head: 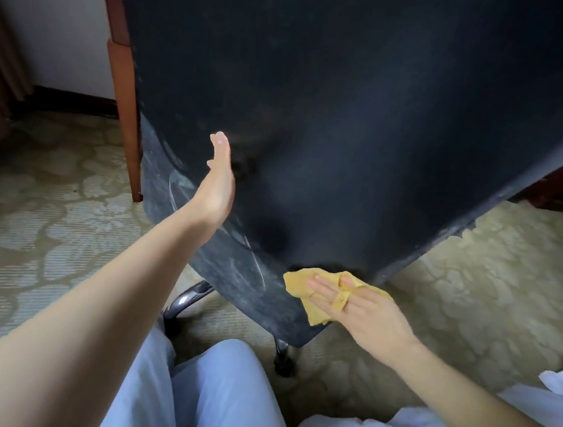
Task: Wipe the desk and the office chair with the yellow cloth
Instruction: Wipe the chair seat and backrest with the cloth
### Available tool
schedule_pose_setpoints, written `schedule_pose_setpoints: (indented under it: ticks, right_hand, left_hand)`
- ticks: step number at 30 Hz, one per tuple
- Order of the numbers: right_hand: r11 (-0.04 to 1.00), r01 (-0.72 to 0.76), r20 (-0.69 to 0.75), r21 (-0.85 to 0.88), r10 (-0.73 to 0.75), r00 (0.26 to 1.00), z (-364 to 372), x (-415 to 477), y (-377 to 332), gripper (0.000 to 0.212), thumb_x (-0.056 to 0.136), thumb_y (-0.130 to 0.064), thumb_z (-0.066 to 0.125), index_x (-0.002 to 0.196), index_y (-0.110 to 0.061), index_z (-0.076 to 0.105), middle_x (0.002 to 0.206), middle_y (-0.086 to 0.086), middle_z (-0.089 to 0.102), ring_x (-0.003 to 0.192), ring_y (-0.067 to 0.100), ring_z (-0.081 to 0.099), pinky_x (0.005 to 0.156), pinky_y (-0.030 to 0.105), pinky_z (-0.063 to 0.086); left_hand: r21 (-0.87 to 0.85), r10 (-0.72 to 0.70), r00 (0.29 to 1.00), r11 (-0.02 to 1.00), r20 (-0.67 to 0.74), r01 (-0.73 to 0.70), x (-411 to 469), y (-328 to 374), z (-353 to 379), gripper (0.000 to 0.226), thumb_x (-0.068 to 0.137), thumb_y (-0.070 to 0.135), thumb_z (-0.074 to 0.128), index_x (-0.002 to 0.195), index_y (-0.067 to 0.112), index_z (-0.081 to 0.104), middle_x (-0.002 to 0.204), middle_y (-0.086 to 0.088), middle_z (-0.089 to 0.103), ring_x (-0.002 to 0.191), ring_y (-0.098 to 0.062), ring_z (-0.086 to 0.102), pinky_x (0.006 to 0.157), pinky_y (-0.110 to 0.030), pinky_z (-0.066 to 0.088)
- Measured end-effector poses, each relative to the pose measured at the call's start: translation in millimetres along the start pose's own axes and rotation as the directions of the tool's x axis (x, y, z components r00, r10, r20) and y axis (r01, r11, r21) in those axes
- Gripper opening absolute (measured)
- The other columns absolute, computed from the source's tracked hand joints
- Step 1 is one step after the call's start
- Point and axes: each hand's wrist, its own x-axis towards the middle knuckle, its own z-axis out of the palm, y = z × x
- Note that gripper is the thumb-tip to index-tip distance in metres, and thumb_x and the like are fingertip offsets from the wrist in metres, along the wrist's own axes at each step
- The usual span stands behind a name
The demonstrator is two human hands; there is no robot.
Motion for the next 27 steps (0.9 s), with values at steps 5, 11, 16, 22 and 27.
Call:
schedule_pose_setpoints:
  ticks: [5,11,16,22,27]
  right_hand:
    - [0.985,-0.022,-0.064,-0.174,0.011,0.998,-32,-21,52,0.063,0.085,0.007,0.029,0.135,-0.024,0.051,0.144,-0.009,0.042,0.130,0.002,0.038,0.114,0.028,0.018]
    - [0.917,-0.075,-0.141,-0.391,0.020,0.990,-66,-11,80,0.052,0.092,-0.005,0.039,0.139,-0.025,0.047,0.147,-0.007,0.038,0.134,0.007,0.032,0.115,0.032,0.014]
    - [0.868,-0.281,-0.288,-0.410,0.169,0.943,-89,19,69,0.046,0.096,-0.020,0.044,0.140,-0.030,0.043,0.148,-0.005,0.034,0.136,0.012,0.026,0.113,0.036,0.012]
    - [0.821,-0.416,-0.313,-0.391,0.307,0.899,-88,66,55,0.061,0.095,-0.027,0.052,0.148,-0.034,0.022,0.154,-0.008,0.019,0.142,0.015,0.020,0.113,0.047,0.007]
    - [0.838,-0.461,-0.321,-0.293,0.368,0.873,-73,78,42,0.064,0.091,-0.021,0.056,0.147,-0.031,0.027,0.155,-0.006,0.021,0.142,0.014,0.012,0.115,0.046,0.004]
  left_hand:
    - [-0.045,0.040,0.996,0.998,0.082,-0.036,-10,10,-3,0.062,0.099,0.053,-0.002,0.152,0.023,0.012,0.158,0.012,0.014,0.145,-0.008,0.010,0.115,-0.024,0.005]
    - [-0.052,0.029,0.997,0.998,0.067,-0.025,-27,4,11,0.069,0.096,0.060,0.003,0.153,0.023,0.009,0.160,0.007,0.007,0.147,-0.012,0.005,0.118,-0.033,0.003]
    - [-0.064,0.060,0.997,0.996,0.049,-0.056,-42,3,32,0.068,0.095,0.064,0.011,0.153,0.029,0.009,0.160,0.012,0.006,0.147,-0.009,0.002,0.120,-0.036,0.001]
    - [-0.097,0.011,0.998,0.995,0.067,-0.005,-38,9,39,0.069,0.092,0.068,0.006,0.152,0.035,0.001,0.159,0.018,-0.002,0.146,-0.008,-0.002,0.120,-0.041,-0.001]
    - [-0.089,0.022,0.997,0.996,0.074,-0.016,-29,9,43,0.068,0.094,0.066,0.006,0.152,0.033,0.012,0.160,0.011,0.009,0.147,-0.009,0.006,0.120,-0.043,0.002]
